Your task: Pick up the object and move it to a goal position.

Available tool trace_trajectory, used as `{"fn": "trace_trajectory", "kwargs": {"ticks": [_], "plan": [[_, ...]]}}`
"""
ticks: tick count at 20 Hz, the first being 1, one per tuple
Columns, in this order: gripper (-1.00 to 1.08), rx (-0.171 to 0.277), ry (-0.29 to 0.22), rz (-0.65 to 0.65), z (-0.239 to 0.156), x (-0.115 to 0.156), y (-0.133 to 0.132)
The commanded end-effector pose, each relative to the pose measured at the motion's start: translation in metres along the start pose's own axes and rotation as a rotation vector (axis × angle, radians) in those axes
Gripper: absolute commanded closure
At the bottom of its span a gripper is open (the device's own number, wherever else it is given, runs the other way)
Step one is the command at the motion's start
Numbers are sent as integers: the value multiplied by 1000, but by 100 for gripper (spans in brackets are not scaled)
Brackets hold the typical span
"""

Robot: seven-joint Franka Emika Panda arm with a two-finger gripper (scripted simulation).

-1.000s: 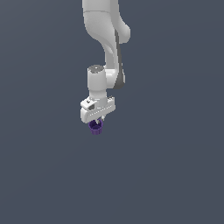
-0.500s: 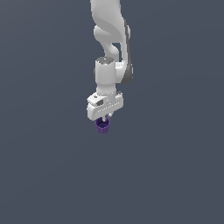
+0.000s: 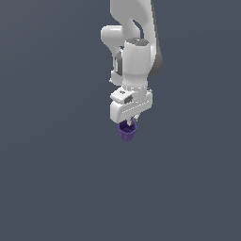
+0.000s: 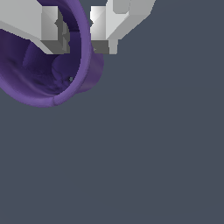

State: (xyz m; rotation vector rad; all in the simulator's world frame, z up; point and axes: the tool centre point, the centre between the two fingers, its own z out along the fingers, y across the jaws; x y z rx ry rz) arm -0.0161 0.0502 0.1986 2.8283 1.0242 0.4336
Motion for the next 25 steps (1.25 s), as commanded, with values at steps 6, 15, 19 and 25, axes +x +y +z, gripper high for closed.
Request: {"fn": "trace_trajectory", "kwargs": {"ticks": [6, 15, 19, 25], "plan": [[108, -1, 0, 1, -51, 64, -17], [108, -1, 0, 0, -82, 107, -27], [108, 0, 0, 0, -86, 115, -28], [108, 0, 0, -1, -85, 115, -28]]}}
